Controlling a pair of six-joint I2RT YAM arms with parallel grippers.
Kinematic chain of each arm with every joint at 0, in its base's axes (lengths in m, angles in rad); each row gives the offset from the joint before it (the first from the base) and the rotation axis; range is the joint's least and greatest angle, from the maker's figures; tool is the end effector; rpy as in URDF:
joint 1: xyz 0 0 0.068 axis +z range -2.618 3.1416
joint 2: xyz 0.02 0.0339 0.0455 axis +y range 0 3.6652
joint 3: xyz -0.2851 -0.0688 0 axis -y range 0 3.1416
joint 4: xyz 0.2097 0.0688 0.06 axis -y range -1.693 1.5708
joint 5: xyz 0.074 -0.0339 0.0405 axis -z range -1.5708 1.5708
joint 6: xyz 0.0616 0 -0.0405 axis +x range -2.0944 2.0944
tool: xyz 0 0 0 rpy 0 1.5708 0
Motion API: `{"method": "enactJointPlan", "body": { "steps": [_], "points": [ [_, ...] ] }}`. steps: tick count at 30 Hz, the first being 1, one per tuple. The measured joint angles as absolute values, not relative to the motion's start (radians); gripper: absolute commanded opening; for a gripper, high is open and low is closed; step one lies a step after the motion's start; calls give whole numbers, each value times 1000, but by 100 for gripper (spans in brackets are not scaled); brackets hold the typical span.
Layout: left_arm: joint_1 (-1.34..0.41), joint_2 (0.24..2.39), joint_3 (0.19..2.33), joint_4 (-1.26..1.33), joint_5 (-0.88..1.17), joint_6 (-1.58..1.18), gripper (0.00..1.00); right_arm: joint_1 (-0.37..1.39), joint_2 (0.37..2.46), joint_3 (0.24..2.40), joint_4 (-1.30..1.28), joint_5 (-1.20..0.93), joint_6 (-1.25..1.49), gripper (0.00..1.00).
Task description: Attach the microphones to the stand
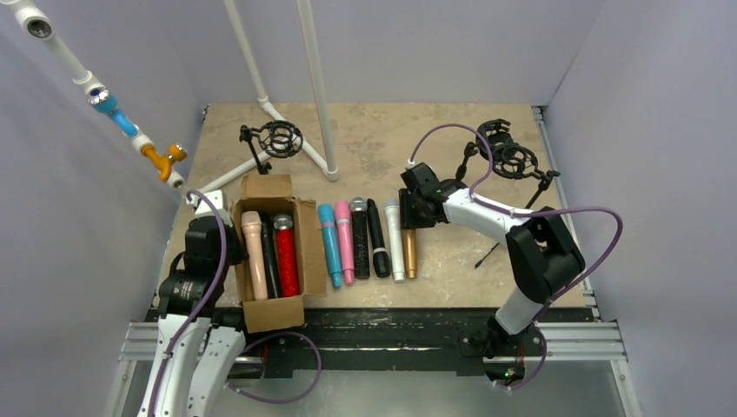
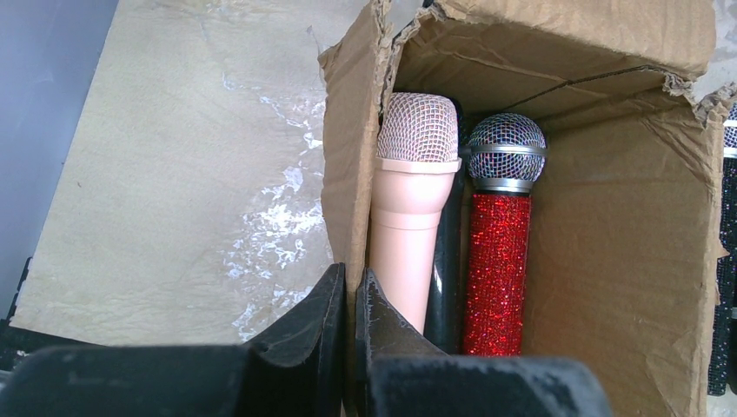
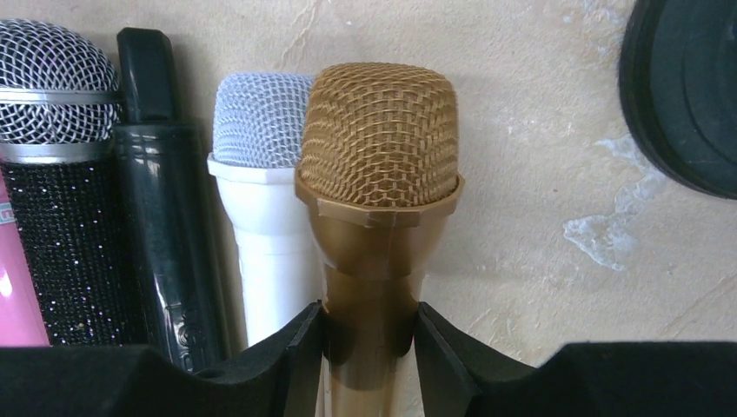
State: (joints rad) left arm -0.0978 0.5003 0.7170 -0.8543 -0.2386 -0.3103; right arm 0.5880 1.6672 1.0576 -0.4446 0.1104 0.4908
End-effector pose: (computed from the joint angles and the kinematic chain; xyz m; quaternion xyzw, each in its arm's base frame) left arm 0.0704 0.0077 0.2743 -0.1473 0.8761 0.0136 0.4589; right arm 0.2704 0.1721 0.2088 -0.0328 0.9649 0.0852 0.2462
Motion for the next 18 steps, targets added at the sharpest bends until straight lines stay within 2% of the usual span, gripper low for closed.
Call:
{"method": "enactJointPlan", "body": {
  "steps": [3, 6, 13, 18],
  "points": [
    [-98, 498, 717, -854, -239, -310, 0, 588, 1667, 1058, -432, 113, 495, 64],
    [-98, 494, 717, -854, -239, -310, 0, 588, 1667, 1060, -431, 115, 496, 67],
    [-98, 493, 717, -854, -239, -310, 0, 599, 1610, 1086, -456, 116, 506, 61],
    [-98, 493, 717, -854, -239, -310, 0, 684, 1517, 1195, -493, 147, 544, 55]
  ]
}}
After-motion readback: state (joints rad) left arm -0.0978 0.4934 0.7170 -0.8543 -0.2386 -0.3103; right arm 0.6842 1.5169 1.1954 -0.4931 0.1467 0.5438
